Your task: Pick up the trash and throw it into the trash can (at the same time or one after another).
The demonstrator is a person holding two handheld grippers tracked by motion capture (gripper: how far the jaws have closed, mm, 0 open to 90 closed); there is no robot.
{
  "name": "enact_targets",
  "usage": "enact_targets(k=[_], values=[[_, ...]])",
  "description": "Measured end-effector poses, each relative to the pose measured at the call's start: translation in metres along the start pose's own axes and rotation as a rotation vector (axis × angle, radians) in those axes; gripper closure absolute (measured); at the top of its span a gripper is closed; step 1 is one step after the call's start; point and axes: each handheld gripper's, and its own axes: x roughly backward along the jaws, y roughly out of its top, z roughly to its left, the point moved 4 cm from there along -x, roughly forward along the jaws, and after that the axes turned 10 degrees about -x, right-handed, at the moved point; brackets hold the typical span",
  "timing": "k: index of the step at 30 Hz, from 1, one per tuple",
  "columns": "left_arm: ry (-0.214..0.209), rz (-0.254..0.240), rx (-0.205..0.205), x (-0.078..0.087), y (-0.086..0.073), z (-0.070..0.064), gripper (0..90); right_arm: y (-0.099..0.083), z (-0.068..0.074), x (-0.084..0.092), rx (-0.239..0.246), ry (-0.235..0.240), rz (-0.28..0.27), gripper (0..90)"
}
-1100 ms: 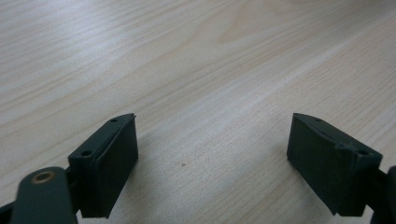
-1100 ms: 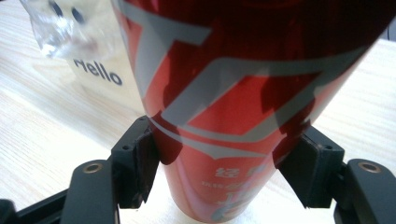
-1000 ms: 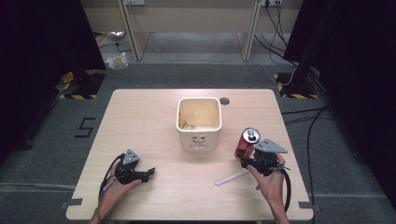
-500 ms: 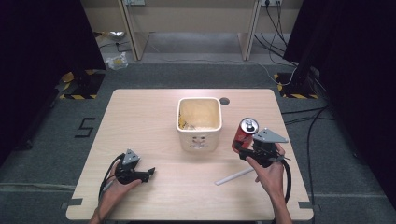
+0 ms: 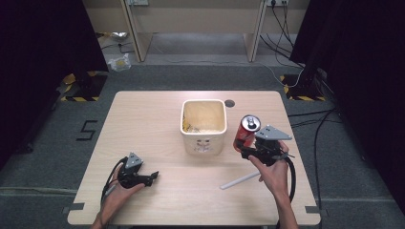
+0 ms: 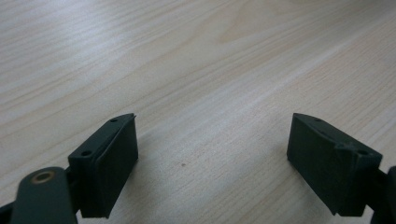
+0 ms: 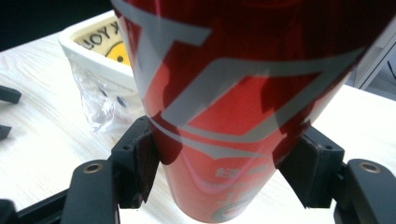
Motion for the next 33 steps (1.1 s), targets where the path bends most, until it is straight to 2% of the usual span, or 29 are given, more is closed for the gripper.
enact_targets(k=[9, 13, 23, 33], values=[[-0.001, 0.001, 0.000, 0.000, 0.000, 0.000, 15.4, 0.014, 0.002, 0.004, -0.002, 0.021, 0.003, 34.0], [-0.001, -0.001, 0.001, 0.000, 0.000, 0.000, 15.4, 0.022, 0.004, 0.004, 0.013, 0.024, 0.009, 34.0], [-0.001, -0.002, 0.001, 0.000, 0.000, 0.000, 15.5, 0.047, 0.011, 0.006, 0.032, 0.044, 0.007, 34.0], [-0.002, 0.000, 0.000, 0.000, 0.000, 0.000, 15.4, 0.075, 0.022, -0.002, 0.055, 0.065, -0.002, 34.0]])
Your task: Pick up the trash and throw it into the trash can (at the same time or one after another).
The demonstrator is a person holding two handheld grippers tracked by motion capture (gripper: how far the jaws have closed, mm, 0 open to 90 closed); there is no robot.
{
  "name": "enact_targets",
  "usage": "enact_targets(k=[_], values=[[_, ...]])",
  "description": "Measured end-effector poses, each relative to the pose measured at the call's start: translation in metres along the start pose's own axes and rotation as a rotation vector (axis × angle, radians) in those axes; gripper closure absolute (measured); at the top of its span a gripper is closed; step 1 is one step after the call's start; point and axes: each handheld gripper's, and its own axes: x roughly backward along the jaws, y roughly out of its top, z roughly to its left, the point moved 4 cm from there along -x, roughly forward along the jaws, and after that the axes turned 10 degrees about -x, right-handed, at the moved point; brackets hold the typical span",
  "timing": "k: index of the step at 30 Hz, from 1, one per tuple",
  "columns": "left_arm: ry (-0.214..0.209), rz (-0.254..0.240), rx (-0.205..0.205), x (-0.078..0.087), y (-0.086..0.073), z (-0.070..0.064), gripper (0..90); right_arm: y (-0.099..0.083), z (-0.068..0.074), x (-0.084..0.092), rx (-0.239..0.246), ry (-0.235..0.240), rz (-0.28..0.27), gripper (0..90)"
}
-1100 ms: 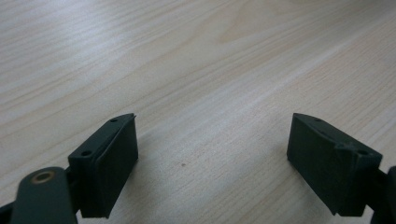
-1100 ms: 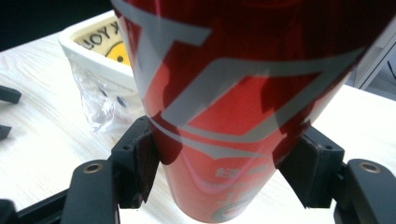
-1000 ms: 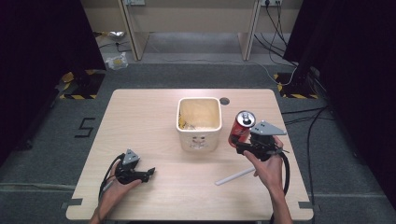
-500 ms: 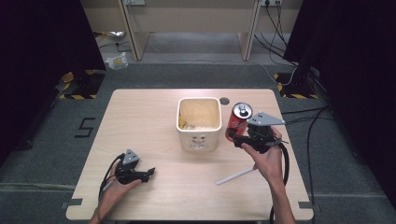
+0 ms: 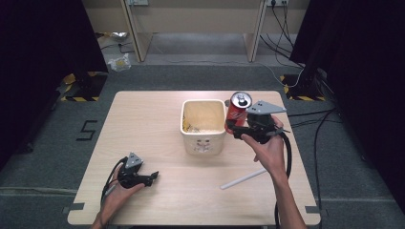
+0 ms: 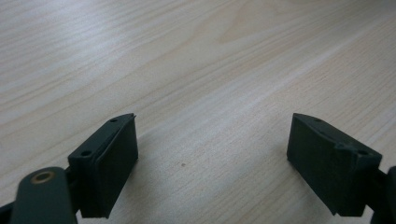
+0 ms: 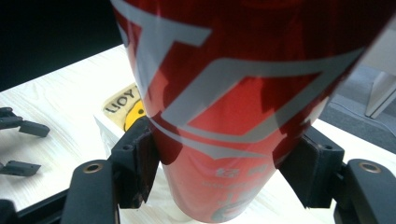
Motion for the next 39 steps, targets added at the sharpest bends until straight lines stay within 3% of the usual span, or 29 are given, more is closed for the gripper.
enact_targets(k=[19, 39], values=[[0.000, -0.001, 0.001, 0.000, 0.000, 0.000, 15.4, 0.016, 0.015, -0.037, 0.013, 0.039, 0.036, 34.0], [-0.001, -0.004, 0.001, 0.000, 0.000, 0.000, 15.4, 0.017, 0.034, -0.095, 0.021, 0.063, 0.099, 33.9]])
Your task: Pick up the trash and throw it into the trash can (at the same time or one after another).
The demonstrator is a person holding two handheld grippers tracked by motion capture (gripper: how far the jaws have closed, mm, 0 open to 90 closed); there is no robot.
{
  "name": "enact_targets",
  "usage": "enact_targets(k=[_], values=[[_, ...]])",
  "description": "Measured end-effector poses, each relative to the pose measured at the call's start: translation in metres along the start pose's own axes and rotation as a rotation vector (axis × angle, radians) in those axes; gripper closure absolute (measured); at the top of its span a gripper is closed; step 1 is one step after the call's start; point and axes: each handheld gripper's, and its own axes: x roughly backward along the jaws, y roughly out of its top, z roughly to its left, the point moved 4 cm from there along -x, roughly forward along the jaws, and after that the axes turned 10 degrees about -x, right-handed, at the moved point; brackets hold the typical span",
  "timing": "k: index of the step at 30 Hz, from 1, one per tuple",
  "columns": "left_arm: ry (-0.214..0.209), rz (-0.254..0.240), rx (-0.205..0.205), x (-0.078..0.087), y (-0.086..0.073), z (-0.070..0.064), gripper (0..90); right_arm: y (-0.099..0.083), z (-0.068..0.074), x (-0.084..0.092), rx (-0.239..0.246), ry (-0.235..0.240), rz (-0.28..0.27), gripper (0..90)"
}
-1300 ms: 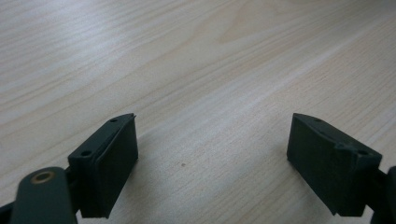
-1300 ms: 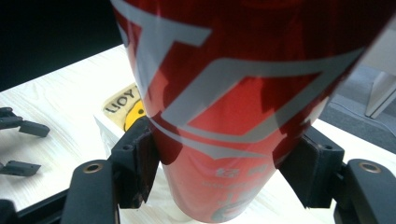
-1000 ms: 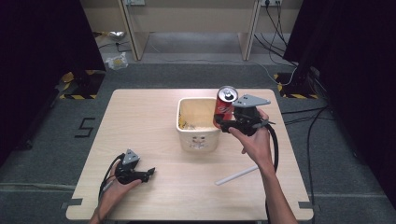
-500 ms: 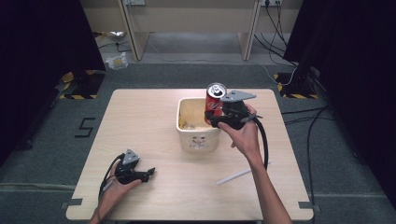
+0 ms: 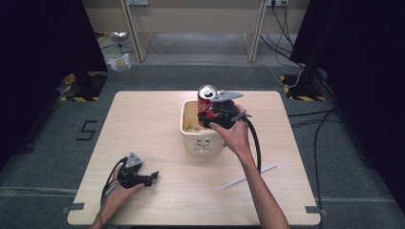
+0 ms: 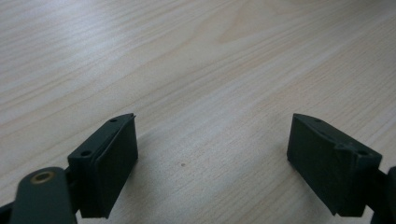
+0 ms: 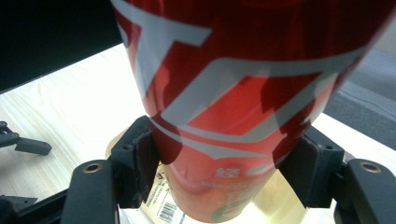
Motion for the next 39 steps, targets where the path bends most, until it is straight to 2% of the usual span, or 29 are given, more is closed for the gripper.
enact_targets(k=[8, 19, 39], values=[[0.001, 0.000, -0.002, 0.000, 0.000, 0.000, 15.4, -0.005, 0.005, -0.020, 0.007, 0.020, 0.071, 33.8], [0.001, 0.000, -0.002, 0.000, 0.000, 0.000, 15.3, -0.009, 0.014, -0.039, 0.020, 0.042, 0.137, 33.8], [-0.001, 0.004, -0.002, 0.000, 0.000, 0.000, 15.3, -0.012, 0.017, -0.047, 0.025, 0.055, 0.166, 33.3]])
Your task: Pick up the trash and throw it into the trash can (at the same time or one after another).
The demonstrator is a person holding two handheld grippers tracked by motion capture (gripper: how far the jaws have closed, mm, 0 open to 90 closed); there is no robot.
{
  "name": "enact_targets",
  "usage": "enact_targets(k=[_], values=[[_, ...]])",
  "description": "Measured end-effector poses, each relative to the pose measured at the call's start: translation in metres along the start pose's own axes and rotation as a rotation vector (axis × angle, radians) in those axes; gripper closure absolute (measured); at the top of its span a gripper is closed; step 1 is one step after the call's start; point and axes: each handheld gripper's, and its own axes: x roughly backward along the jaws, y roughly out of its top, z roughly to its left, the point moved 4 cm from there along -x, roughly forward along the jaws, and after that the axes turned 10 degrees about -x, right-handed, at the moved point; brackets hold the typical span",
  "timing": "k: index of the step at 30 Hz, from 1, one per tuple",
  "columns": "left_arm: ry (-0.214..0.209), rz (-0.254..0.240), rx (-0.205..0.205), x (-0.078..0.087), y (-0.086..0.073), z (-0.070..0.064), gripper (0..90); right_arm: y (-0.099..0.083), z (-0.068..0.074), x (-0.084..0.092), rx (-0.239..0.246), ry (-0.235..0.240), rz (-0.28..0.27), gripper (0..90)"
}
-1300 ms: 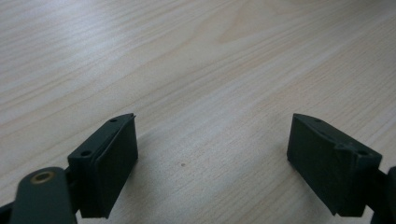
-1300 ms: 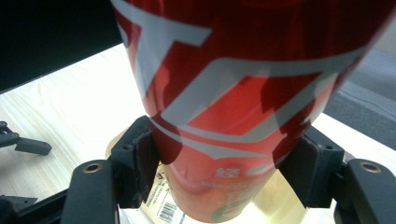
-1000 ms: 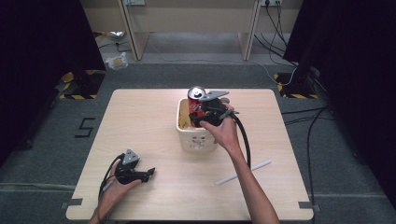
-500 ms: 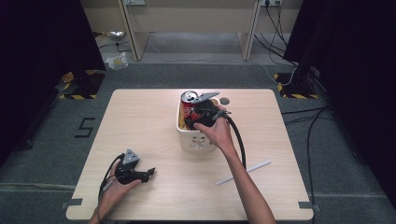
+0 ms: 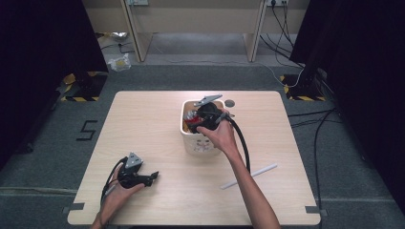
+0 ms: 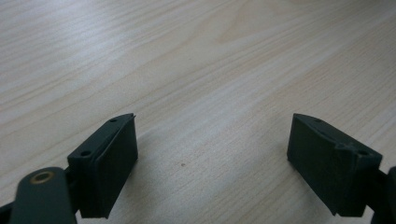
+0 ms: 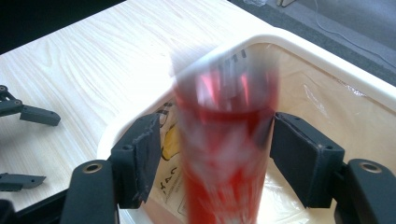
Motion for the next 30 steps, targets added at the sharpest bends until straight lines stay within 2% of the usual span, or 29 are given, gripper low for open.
enact_targets(k=[14, 17, 22, 24, 25, 29, 30], values=[[-0.001, 0.001, 0.000, 0.000, 0.000, 0.000, 15.2, -0.001, -0.003, 0.010, -0.006, -0.007, -0.010, 32.9], [0.000, 0.000, 0.000, 0.000, 0.000, 0.000, 15.2, -0.001, -0.006, 0.015, -0.006, -0.009, -0.035, 31.2], [-0.001, 0.001, 0.000, 0.000, 0.000, 0.000, 15.2, -0.002, -0.011, 0.034, -0.028, -0.026, -0.082, 28.6], [-0.001, 0.001, 0.000, 0.000, 0.000, 0.000, 15.2, -0.002, -0.012, 0.038, -0.023, -0.029, -0.092, 28.5], [0.000, 0.000, 0.000, 0.000, 0.000, 0.000, 15.2, -0.003, -0.014, 0.047, -0.028, -0.033, -0.110, 28.4], [0.000, 0.000, 0.000, 0.000, 0.000, 0.000, 15.2, -0.005, -0.017, 0.059, -0.037, -0.038, -0.140, 28.4], [-0.001, 0.001, -0.001, 0.000, 0.000, 0.000, 15.2, -0.008, -0.019, 0.067, -0.037, -0.049, -0.154, 28.2]])
